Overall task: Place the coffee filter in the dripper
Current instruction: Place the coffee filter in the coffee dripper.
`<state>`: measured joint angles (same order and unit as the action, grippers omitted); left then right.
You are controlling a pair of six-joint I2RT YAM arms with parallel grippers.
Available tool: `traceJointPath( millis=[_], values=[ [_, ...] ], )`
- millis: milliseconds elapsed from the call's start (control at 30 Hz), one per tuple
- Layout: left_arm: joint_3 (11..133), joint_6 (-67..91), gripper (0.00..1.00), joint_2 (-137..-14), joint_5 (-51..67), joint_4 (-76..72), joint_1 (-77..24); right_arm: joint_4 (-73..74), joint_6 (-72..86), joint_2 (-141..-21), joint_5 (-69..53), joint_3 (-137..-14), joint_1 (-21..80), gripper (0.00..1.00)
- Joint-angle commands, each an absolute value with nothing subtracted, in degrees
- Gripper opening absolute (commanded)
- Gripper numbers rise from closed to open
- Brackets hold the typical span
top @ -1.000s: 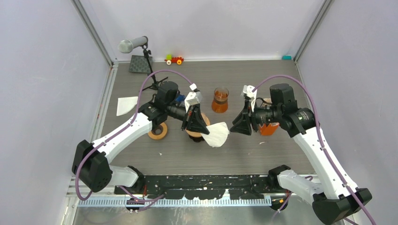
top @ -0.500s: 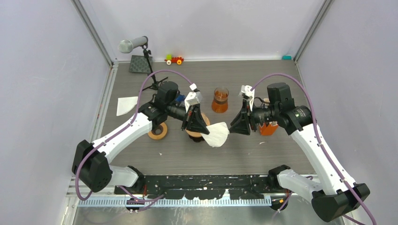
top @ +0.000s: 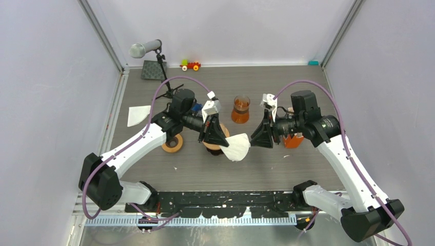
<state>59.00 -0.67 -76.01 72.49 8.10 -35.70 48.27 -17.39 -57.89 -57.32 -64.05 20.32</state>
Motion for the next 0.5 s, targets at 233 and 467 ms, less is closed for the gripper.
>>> traceJointPath(
  millis=[233, 467],
  values=[
    [61.41, -1.24, 0.00, -75.78, 72.68, 7.10, -35.56, 45.35, -15.61, -58.93, -57.34, -63.92, 22.04, 0.43],
    [61.57, -1.14, 0.00, -76.02, 72.77, 7.06, -35.55, 42.87, -13.60, -59.46, -56.13, -63.36, 22.88, 0.40]
  ],
)
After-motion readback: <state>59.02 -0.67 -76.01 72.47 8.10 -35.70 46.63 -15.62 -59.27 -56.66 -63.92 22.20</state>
